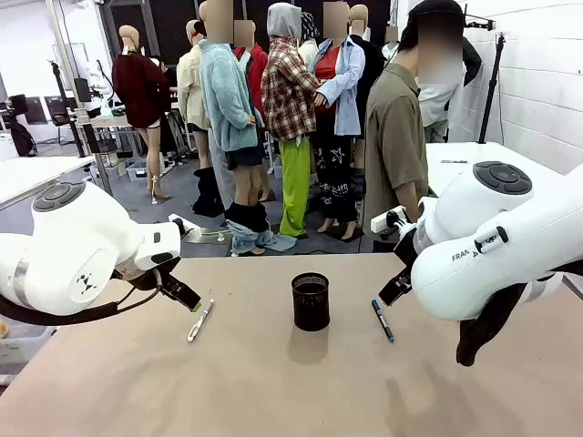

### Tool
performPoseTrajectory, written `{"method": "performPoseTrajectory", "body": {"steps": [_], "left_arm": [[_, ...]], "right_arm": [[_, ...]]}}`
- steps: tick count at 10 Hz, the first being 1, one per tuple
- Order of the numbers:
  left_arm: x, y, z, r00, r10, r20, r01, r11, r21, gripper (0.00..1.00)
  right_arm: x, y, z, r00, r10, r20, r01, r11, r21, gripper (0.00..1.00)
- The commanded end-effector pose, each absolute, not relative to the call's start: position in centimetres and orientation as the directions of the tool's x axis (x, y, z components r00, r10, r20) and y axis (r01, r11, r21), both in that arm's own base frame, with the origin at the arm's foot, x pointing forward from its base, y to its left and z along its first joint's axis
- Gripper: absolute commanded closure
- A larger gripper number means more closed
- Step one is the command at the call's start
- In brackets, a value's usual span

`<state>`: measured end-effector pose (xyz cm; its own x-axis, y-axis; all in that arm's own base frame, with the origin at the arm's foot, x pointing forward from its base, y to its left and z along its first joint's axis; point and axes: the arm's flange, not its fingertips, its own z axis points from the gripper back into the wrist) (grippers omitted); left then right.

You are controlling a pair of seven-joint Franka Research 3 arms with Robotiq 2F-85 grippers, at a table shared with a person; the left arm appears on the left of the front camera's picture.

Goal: Place the pens into the pen holder.
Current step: Pick up a writing instrument from the table and place it into the Pen holder.

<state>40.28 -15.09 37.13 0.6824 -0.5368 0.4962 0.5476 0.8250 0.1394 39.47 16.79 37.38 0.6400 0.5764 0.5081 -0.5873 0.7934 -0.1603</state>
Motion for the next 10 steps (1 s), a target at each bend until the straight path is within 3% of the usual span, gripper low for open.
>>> {"method": "performPoseTrajectory", "body": {"steps": [1, 8, 10], "left_arm": [[40.3, -15.1, 37.1, 0.682, -0.537, 0.496, 0.548, 0.825, 0.139, 0.0], [40.3, -15.1, 37.1, 0.682, -0.537, 0.496, 0.548, 0.825, 0.139, 0.0], [40.3, -15.1, 37.1, 0.682, -0.537, 0.496, 0.548, 0.825, 0.139, 0.0]], "right_arm": [[39.5, 16.8, 37.4, 0.64, 0.576, 0.508, -0.587, 0.793, -0.16, 0.0], [39.5, 16.8, 37.4, 0.64, 0.577, 0.508, -0.587, 0.793, -0.161, 0.0], [42.0, 13.2, 40.5, 0.713, 0.536, 0.452, -0.448, 0.844, -0.295, 0.0]]}}
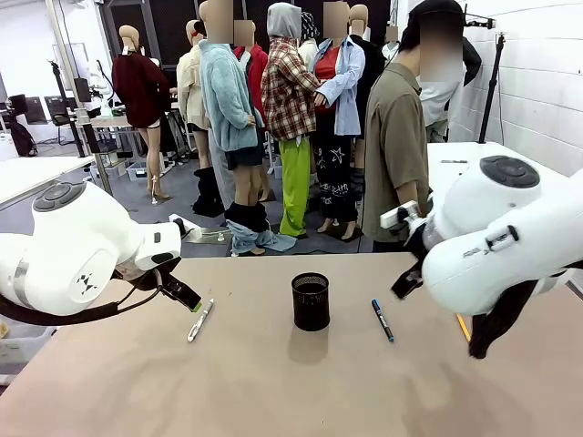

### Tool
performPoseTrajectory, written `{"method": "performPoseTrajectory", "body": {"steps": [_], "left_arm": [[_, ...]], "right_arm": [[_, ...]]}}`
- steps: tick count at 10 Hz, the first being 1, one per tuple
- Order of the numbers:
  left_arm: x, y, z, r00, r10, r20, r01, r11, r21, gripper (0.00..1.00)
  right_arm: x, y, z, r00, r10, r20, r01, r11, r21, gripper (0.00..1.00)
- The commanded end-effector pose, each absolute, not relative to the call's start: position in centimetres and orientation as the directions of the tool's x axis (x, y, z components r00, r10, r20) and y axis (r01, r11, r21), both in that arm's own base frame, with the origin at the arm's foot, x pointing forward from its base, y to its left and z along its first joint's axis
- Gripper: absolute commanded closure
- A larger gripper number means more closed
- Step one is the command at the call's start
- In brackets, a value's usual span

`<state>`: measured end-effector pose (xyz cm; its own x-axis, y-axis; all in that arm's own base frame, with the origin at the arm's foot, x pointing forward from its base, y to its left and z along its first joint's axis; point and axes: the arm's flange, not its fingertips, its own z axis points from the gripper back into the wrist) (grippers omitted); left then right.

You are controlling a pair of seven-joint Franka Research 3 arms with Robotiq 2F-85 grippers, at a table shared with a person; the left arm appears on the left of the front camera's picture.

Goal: Place the pens into the pen holder.
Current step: Pick up a writing instrument from the table and place it into the Pen holder.

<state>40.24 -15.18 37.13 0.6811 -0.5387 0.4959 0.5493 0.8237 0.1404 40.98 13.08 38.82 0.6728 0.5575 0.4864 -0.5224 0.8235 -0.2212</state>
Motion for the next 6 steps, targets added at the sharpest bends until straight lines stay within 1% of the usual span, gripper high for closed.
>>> {"method": "performPoseTrajectory", "body": {"steps": [1, 3, 5, 6], "left_arm": [[40.3, -15.1, 37.1, 0.682, -0.537, 0.496, 0.548, 0.825, 0.139, 0.0], [40.3, -15.1, 37.1, 0.682, -0.537, 0.496, 0.548, 0.825, 0.139, 0.0], [40.3, -15.1, 37.1, 0.682, -0.537, 0.496, 0.548, 0.825, 0.139, 0.0], [40.3, -15.1, 37.1, 0.682, -0.537, 0.496, 0.548, 0.825, 0.139, 0.0]], "right_arm": [[43.7, 12.5, 41.1, 0.73, 0.539, 0.421, -0.459, 0.842, -0.282, 0.0], [47.1, 11.1, 41.1, 0.788, 0.497, 0.365, -0.429, 0.867, -0.254, 0.0], [50.1, 9.8, 39.8, 0.859, 0.439, 0.261, -0.396, 0.895, -0.204, 0.0], [50.8, 9.1, 39.0, 0.887, 0.409, 0.215, -0.373, 0.909, -0.187, 0.0]]}}
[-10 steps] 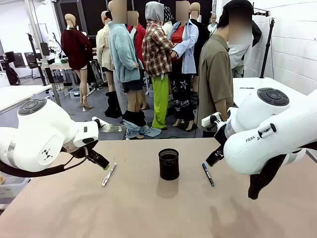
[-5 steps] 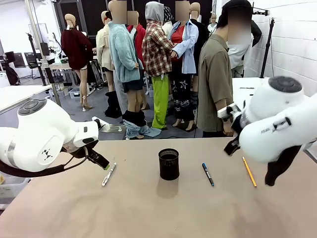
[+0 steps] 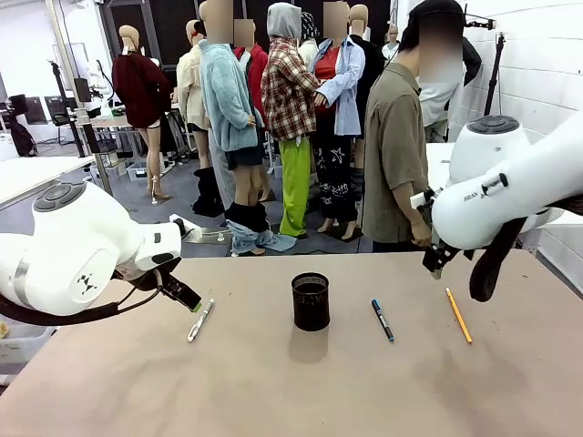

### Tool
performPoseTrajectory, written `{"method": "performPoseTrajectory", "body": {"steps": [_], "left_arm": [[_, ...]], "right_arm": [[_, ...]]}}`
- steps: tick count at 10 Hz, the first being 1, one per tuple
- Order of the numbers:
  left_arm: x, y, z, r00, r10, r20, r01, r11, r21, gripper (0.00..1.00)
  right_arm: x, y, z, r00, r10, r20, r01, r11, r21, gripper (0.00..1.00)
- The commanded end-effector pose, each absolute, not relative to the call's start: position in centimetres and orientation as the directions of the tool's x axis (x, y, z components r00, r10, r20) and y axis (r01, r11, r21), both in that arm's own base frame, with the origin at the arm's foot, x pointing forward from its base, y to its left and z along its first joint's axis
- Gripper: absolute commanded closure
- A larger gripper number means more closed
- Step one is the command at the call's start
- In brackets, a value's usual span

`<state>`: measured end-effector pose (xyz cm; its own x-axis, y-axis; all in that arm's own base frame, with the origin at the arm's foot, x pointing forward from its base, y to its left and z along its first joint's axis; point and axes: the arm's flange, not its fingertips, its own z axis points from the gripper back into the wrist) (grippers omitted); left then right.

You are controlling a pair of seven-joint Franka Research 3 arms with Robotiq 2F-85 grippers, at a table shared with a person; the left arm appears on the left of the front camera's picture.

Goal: Place the pens into the pen holder.
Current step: Pick up a writing instrument from the table and place it into the Pen holder.

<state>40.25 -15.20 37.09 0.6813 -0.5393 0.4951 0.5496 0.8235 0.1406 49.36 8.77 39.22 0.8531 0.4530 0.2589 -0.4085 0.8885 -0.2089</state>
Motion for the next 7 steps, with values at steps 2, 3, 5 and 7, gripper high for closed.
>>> {"method": "performPoseTrajectory", "body": {"steps": [2, 3, 5, 7], "left_arm": [[40.3, -15.1, 37.1, 0.682, -0.537, 0.496, 0.548, 0.825, 0.139, 0.0], [40.3, -15.1, 37.1, 0.682, -0.537, 0.496, 0.548, 0.825, 0.139, 0.0], [40.3, -15.1, 37.1, 0.682, -0.537, 0.496, 0.548, 0.825, 0.139, 0.0], [40.3, -15.1, 37.1, 0.682, -0.537, 0.496, 0.548, 0.825, 0.139, 0.0]], "right_arm": [[52.3, 8.4, 36.4, 0.928, 0.351, 0.122, -0.335, 0.933, -0.132, 0.0], [52.5, 8.0, 34.9, 0.943, 0.322, 0.089, -0.312, 0.944, -0.108, 0.0], [52.6, 7.8, 32.7, 0.94, 0.325, 0.106, -0.326, 0.945, -0.006, 0.0], [52.1, 7.6, 32.4, 0.942, 0.328, 0.073, -0.324, 0.944, -0.071, 0.0]]}}
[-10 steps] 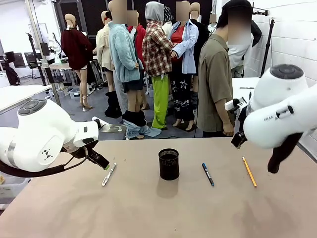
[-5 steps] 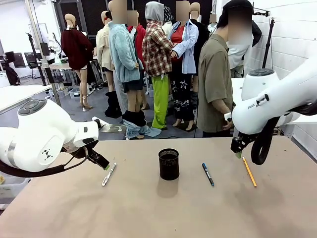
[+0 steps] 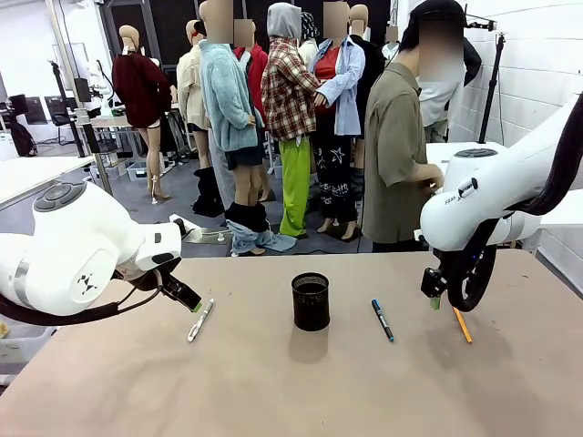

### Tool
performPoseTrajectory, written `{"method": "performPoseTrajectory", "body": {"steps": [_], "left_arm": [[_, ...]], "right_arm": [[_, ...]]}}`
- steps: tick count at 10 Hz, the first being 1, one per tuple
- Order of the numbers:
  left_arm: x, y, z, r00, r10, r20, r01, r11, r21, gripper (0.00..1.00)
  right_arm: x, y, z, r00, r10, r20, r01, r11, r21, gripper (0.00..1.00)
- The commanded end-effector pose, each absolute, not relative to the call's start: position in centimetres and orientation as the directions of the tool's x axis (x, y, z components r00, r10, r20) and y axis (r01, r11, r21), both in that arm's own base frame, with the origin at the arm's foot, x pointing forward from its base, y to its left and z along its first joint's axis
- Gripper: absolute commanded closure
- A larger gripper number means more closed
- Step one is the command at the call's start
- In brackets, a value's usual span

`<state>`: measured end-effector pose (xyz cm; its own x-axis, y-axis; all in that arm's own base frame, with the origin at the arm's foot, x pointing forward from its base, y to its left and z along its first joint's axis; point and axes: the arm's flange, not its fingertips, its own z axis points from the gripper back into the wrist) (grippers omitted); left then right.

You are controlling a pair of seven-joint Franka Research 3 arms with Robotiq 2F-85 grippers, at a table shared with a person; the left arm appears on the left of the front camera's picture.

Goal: Place the pens into the pen holder.
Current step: Pick up a writing instrument from the table and place it into the Pen holder.

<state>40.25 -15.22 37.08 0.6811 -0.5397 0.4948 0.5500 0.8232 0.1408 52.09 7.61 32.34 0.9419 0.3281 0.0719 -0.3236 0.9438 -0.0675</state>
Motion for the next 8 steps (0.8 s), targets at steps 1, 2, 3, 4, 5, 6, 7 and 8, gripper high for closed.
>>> {"method": "performPoseTrajectory", "body": {"steps": [1, 2, 3, 4, 5, 6, 7, 8], "left_arm": [[40.3, -15.1, 37.1, 0.682, -0.537, 0.496, 0.548, 0.825, 0.139, 0.0], [40.3, -15.1, 37.1, 0.682, -0.537, 0.496, 0.548, 0.825, 0.139, 0.0], [40.3, -15.1, 37.1, 0.682, -0.537, 0.496, 0.548, 0.825, 0.139, 0.0], [40.3, -15.1, 37.1, 0.682, -0.537, 0.496, 0.548, 0.825, 0.139, 0.0], [40.3, -15.1, 37.1, 0.682, -0.537, 0.496, 0.548, 0.825, 0.139, 0.0], [40.3, -15.1, 37.1, 0.682, -0.537, 0.496, 0.548, 0.825, 0.139, 0.0], [40.3, -15.1, 37.1, 0.682, -0.537, 0.496, 0.548, 0.825, 0.139, 0.0], [40.3, -15.1, 37.1, 0.682, -0.537, 0.496, 0.548, 0.825, 0.139, 0.0]], "right_arm": [[52.4, 7.8, 31.8, 0.944, 0.327, 0.035, -0.324, 0.943, -0.07, 0.0], [52.9, 7.8, 31.3, 0.948, 0.317, 0.023, -0.315, 0.948, -0.049, 0.0], [53.1, 7.7, 31.2, 0.951, 0.309, 0.013, -0.308, 0.95, -0.046, 0.0], [53.3, 7.4, 31.0, 0.954, 0.3, 0.005, -0.3, 0.953, -0.038, 0.0], [53.6, 7.1, 30.8, 0.957, 0.29, -0.007, -0.29, 0.956, -0.029, 0.0], [53.8, 7.0, 30.6, 0.958, 0.288, -0.013, -0.288, 0.958, -0.019, 0.0], [53.9, 6.8, 30.5, 0.959, 0.283, -0.021, -0.283, 0.959, -0.008, 0.0], [53.8, 6.6, 30.2, 0.958, 0.286, -0.03, -0.286, 0.958, -0.001, 0.15]]}}
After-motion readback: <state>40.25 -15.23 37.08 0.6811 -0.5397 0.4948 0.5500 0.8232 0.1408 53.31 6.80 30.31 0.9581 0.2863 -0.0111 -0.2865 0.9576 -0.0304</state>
